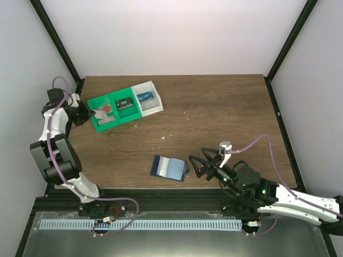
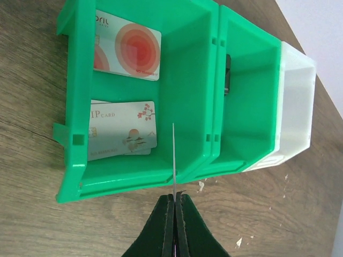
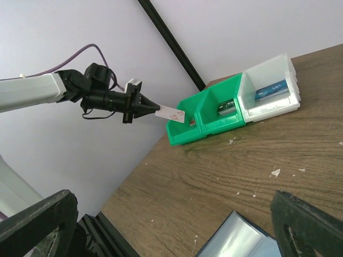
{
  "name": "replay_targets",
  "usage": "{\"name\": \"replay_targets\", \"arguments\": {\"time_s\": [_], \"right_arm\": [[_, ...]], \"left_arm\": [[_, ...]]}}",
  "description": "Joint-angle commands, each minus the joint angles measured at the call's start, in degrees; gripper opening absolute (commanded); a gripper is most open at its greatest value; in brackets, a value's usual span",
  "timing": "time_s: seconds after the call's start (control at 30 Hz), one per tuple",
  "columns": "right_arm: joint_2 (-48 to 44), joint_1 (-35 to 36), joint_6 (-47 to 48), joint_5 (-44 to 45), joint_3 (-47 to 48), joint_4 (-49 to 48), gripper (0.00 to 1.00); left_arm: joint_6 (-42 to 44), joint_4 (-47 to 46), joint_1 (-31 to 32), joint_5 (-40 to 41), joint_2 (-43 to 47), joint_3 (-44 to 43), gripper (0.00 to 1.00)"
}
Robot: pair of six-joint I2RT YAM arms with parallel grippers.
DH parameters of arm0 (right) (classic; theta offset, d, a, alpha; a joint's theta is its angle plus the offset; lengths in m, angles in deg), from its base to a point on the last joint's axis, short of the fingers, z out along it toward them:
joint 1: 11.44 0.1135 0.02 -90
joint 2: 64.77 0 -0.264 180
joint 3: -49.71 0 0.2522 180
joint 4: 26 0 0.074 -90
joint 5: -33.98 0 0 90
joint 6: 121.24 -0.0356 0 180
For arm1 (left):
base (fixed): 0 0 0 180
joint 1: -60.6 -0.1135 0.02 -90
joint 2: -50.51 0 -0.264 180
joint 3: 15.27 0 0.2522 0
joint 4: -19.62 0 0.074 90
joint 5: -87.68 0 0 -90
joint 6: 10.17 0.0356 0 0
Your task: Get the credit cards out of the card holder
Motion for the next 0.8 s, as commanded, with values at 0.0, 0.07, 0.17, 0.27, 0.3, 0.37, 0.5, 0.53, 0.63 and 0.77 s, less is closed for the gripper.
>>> {"name": "replay_targets", "arguments": {"time_s": [0.0,0.07,0.17,0.27,0.3,0.37,0.5,0.53,0.63,0.77], "right_arm": [[0.0,-0.2,1.2,1.7,1.0,-1.0,1.0],[0.0,-0.2,1.3,2.1,1.1,-0.8,1.0],[0.0,-0.2,1.1,2.6,0.6,-1.1,1.0],[0.1,-0.2,1.2,3.4,-0.5,-2.4,1.0],[0.2,-0.2,1.3,3.4,-0.6,-2.9,1.0],[0.6,-0.2,1.5,3.5,-0.7,-3.7,1.0],[1.8,-0.2,1.7,4.0,0.1,-3.5,1.0],[2.0,-0.2,1.7,4.2,0.1,-3.5,1.0],[2.3,-0.2,1.4,4.6,-0.4,-4.6,1.0],[2.9,-0.2,1.3,4.4,-0.3,-4.8,1.0]], "left_arm": [[1.4,1.2,-0.1,0.2,-3.4,-3.8,0.0],[1.8,1.8,-0.2,0.4,-5.1,-5.5,0.0],[1.2,1.0,-0.2,-0.1,-7.0,-6.9,0.0],[0.0,-0.5,-0.2,-2.3,-8.9,-7.1,0.0],[-0.2,-0.9,-0.1,-2.5,-9.6,-7.1,0.0],[-0.2,-1.3,-0.2,-2.9,-11.1,-7.6,0.0],[0.3,-0.8,0.3,-3.3,-13.3,-9.4,0.0],[0.2,-0.9,0.4,-3.4,-13.6,-9.7,0.0],[0.1,-1.2,1.0,-3.4,-14.6,-10.2,0.0],[0.1,-1.9,1.9,-3.5,-15.9,-10.1,0.0]]}}
